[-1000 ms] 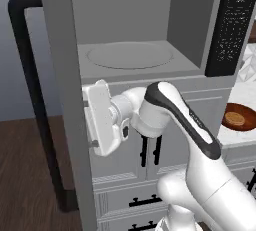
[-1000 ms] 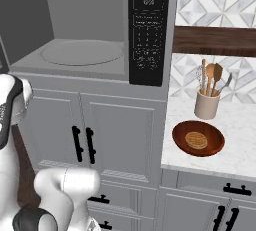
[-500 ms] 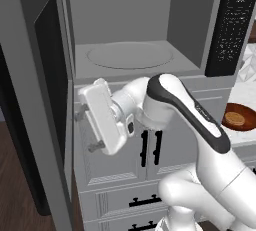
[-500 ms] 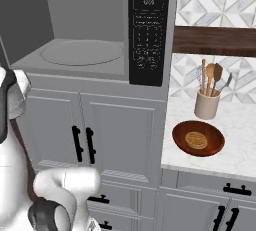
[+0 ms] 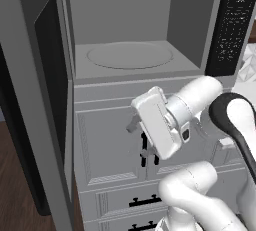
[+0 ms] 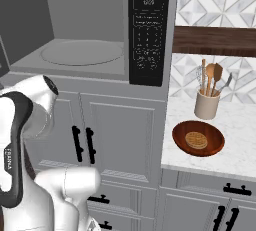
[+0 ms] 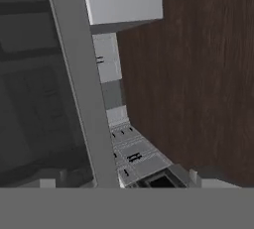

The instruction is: Open the microwave, place the bowl with waffle inside the microwave, then close the microwave door and turn it on.

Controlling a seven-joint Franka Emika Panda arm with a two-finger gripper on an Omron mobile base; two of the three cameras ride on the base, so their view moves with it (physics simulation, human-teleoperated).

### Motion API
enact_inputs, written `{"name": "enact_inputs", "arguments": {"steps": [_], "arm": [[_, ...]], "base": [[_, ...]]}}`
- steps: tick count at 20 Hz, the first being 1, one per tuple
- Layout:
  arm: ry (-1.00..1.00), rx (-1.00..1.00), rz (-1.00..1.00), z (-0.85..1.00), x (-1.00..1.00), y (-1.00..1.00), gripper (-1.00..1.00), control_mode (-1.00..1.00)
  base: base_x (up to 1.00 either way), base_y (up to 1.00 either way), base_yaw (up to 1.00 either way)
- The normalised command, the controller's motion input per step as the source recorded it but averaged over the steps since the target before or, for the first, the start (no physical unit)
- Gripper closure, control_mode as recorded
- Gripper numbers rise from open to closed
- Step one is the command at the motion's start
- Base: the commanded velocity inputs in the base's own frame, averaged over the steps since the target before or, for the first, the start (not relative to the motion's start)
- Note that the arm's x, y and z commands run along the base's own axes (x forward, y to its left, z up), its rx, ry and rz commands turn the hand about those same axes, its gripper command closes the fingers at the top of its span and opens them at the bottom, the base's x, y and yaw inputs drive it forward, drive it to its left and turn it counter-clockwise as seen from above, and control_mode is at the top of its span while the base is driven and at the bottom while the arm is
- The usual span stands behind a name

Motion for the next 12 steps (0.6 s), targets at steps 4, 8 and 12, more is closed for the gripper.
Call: {"name": "enact_inputs", "arguments": {"steps": [4,8,12], "arm": [[-0.11,-0.25,-0.3,-0.21,-0.01,-1.0,-1.0,-1.0],[0.0,-0.13,-0.36,-0.36,0.1,-1.0,-1.0,-1.0],[-0.05,0.0,-0.25,-0.24,0.43,-1.0,-1.0,-1.0]], "base": [[0.0,0.0,0.0],[0.0,0.0,0.0],[0.0,0.0,0.0]]}}
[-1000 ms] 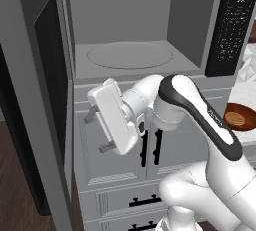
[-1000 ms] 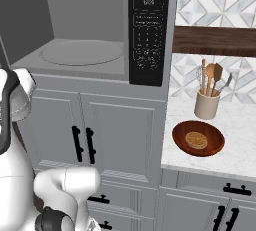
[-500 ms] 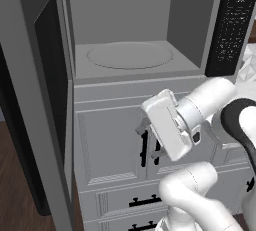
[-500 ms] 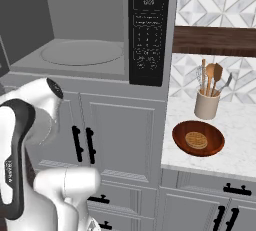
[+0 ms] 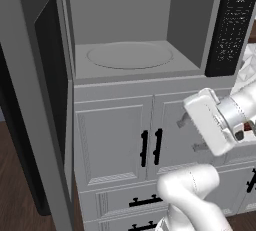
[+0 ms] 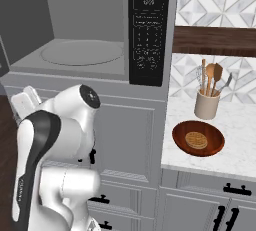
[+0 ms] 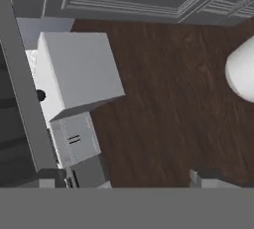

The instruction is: Open the microwave, place the bowl with waffle inside the microwave, then close the microwave door and turn it on.

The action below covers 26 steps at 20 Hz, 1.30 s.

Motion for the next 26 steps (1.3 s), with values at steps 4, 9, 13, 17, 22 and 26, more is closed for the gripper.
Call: {"name": "enact_inputs", "arguments": {"steps": [4,9,13,17,22,26], "arm": [[-0.13,0.0,-0.28,-0.27,0.36,-1.0,-1.0,-1.0],[-0.02,-0.09,-0.3,-0.47,0.36,-0.99,-1.0,-1.0],[0.05,-0.16,-0.28,-0.51,0.32,-0.94,-1.0,-1.0],[0.14,-0.07,-0.22,-0.42,0.36,-1.0,-1.0,-1.0],[0.16,0.0,-0.22,-0.32,0.47,-0.97,-1.0,-1.0],[0.12,0.0,-0.2,-0.27,0.5,-0.85,-1.0,-1.0]], "base": [[0.0,0.0,0.0],[0.0,0.0,0.0],[0.0,0.0,0.0],[0.0,0.0,0.0],[0.0,0.0,0.0],[0.0,0.0,0.0]]}}
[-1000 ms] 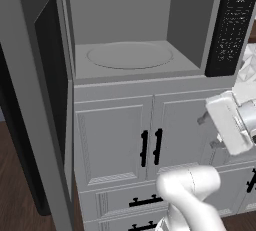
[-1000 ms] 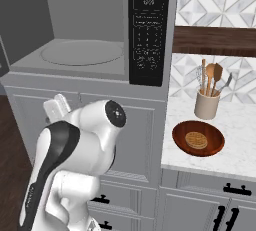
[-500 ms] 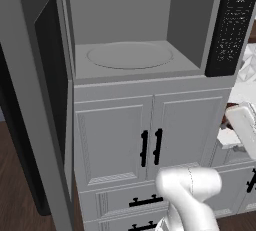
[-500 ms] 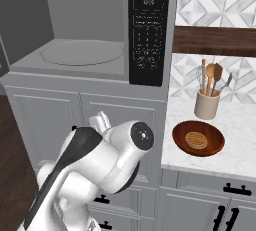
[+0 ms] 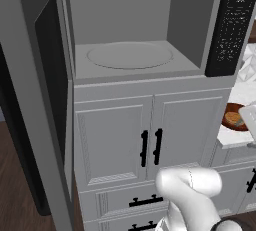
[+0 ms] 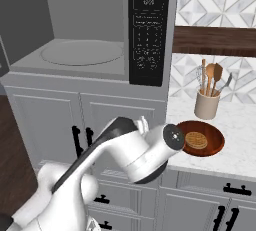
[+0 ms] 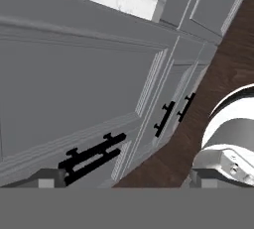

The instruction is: Open the microwave, place the bowl with waffle inside the microwave, then close the microwave door and turn it on.

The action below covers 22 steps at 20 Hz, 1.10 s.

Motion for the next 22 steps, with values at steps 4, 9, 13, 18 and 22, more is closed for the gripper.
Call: {"name": "enact_inputs", "arguments": {"steps": [4,9,13,18,22], "arm": [[0.07,0.0,-0.15,-0.32,0.53,-0.82,-1.0,-1.0],[0.0,0.0,-0.13,-0.36,0.52,-0.78,-1.0,-1.0],[0.0,-0.04,-0.05,-0.29,0.57,-0.58,-1.0,-1.0],[0.0,-0.02,0.0,-0.25,0.57,-0.55,-1.0,-1.0],[0.0,0.0,0.0,-0.33,0.44,-0.69,-1.0,-1.0]], "base": [[0.0,0.0,0.0],[0.0,0.0,0.0],[0.0,0.0,0.0],[0.0,0.0,0.0],[0.0,0.0,0.0]]}}
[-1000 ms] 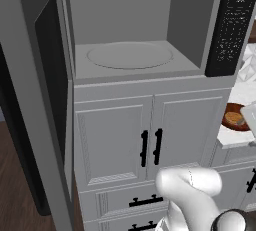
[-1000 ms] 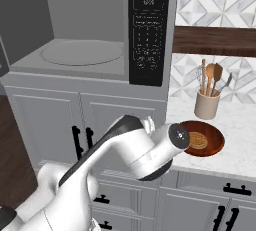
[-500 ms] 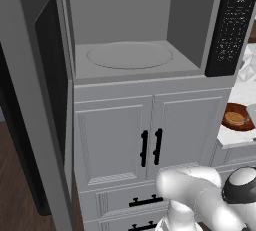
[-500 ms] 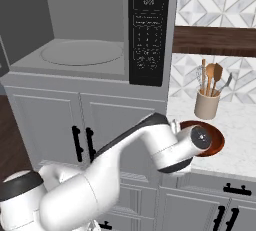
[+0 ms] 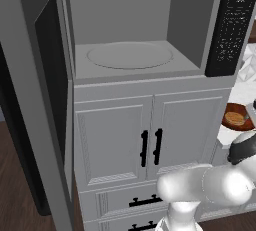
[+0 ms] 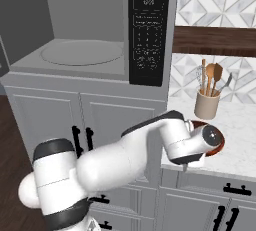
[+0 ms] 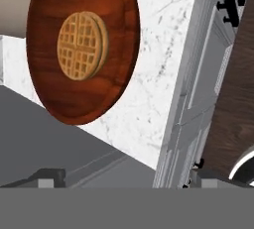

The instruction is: Open the microwave, place the bowl with waffle inside the microwave, then close the microwave door and turn it on.

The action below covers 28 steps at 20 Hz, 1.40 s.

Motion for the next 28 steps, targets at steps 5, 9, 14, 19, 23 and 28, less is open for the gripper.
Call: {"name": "enact_inputs", "arguments": {"steps": [5,9,14,19,23,28], "arm": [[0.0,0.0,0.0,-0.34,0.44,-0.61,-1.0,-1.0],[0.01,0.0,0.0,-0.39,0.45,-0.5,-1.0,-1.0],[0.01,0.0,0.0,-0.34,0.43,-0.52,-1.0,-1.0],[0.05,0.0,0.0,-0.24,0.38,-0.49,-1.0,-1.0],[0.05,-0.01,0.0,-0.24,0.06,-0.07,-1.0,-1.0],[0.05,-0.07,0.0,-0.14,0.02,0.04,1.0,-1.0]], "base": [[0.0,0.0,0.0],[0.0,0.0,0.0],[0.0,0.0,0.0],[0.0,0.0,0.0],[0.0,0.0,0.0],[0.0,0.0,0.0]]}}
